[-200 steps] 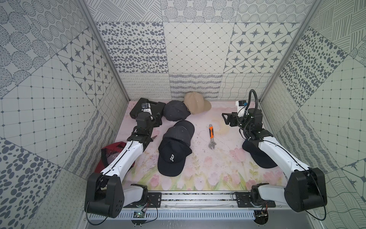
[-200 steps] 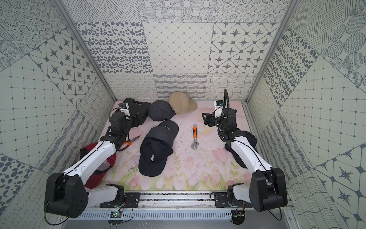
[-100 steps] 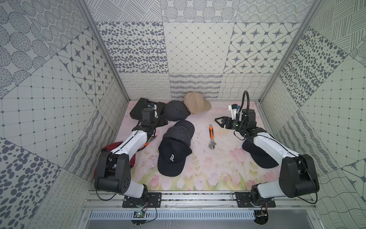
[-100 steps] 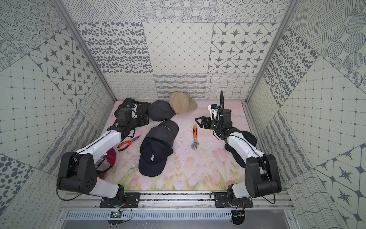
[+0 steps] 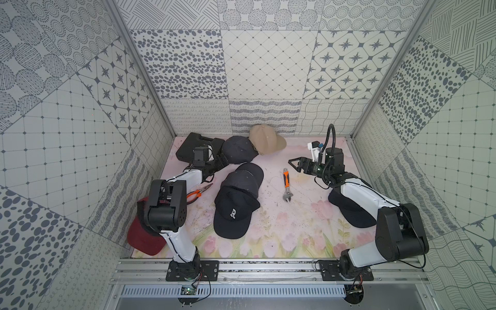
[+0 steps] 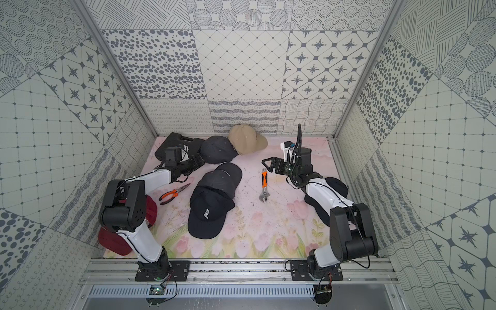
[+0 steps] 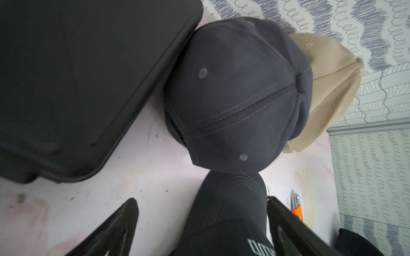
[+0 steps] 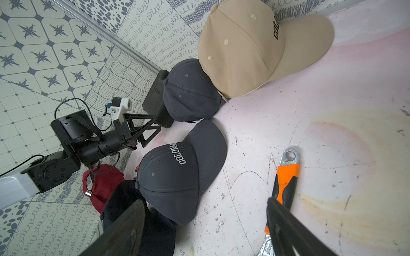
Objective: Open the adjustable buckle of the baseball cap
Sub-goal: Pick up the baseball cap from the center of the board.
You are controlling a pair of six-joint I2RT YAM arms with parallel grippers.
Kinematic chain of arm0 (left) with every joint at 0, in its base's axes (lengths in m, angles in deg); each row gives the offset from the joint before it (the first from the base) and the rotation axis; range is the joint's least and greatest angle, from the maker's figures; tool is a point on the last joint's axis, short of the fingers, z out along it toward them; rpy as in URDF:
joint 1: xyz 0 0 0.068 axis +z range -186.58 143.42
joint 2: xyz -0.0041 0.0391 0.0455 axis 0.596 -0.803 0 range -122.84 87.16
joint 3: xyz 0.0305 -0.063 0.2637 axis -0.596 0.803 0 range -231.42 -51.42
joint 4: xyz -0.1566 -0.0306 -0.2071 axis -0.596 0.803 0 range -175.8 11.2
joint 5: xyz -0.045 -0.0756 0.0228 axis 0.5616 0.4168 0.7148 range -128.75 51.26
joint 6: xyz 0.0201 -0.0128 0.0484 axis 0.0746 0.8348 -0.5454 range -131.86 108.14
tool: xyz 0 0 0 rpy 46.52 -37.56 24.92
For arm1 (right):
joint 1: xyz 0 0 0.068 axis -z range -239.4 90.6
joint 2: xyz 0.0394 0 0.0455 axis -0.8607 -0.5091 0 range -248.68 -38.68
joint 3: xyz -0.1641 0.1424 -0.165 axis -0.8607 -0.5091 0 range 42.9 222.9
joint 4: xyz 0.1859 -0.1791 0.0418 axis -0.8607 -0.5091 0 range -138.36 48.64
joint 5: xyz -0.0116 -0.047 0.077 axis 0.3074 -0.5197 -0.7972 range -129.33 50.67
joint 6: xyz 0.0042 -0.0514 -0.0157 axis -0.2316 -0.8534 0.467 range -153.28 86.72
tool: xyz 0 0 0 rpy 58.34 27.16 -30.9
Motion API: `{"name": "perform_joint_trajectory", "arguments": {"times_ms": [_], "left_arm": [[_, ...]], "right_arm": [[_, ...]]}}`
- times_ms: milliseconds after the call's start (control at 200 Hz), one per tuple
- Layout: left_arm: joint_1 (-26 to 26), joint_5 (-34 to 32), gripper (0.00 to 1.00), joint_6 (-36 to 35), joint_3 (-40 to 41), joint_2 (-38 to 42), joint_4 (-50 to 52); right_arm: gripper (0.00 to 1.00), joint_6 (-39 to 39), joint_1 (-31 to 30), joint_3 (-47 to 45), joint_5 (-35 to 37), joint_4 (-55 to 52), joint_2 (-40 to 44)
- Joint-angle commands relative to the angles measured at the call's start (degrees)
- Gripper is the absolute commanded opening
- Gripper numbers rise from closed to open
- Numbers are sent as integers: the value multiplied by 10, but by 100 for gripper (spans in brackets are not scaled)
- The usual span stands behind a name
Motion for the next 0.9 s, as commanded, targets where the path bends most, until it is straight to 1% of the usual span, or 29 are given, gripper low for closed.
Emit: {"name": "perform_joint_trajectory", "arguments": {"times_ms": [0, 100, 165, 290, 425, 515, 550, 635, 695, 710, 755, 780, 845, 890], "left_arm": [[8, 80, 91, 68, -23, -46, -107], [9, 65, 92, 61, -22, -62, -140], [9, 59, 93, 58, -19, -69, -167], [8, 74, 93, 71, -35, -99, -200], [9, 97, 89, 104, -47, -135, -268], [8, 103, 85, 105, -55, -144, -288], [7, 108, 82, 103, -59, -146, -293], [6, 122, 70, 98, -66, -145, -310], [4, 133, 59, 96, -67, -140, -329], [4, 135, 55, 97, -67, -138, -332], [2, 140, 49, 96, -64, -128, -337], [-1, 141, 44, 94, -62, -122, -338], [-10, 140, 30, 75, -55, -98, -329], [-17, 136, 22, 56, -53, -80, -311]], "right_arm": [[88, 10, -2, -2, -1, 31, -10], [91, 14, -2, -5, -11, 43, -9], [92, 16, -2, -6, 2, 41, -6], [92, 15, -1, -5, 7, 36, -7], [92, 17, -1, -3, 1, 40, -11], [90, 16, -1, -3, 1, 42, -15], [89, 16, -1, -3, 0, 42, -16], [87, 18, -1, -3, -5, 47, -21], [86, 18, -1, -4, -6, 50, -24], [85, 17, -1, -4, -6, 51, -24], [85, 17, -1, -5, -5, 53, -24], [84, 16, -1, -5, -4, 55, -24], [84, 13, -1, -6, 1, 57, -24], [84, 11, -1, -5, 5, 58, -25]]}}
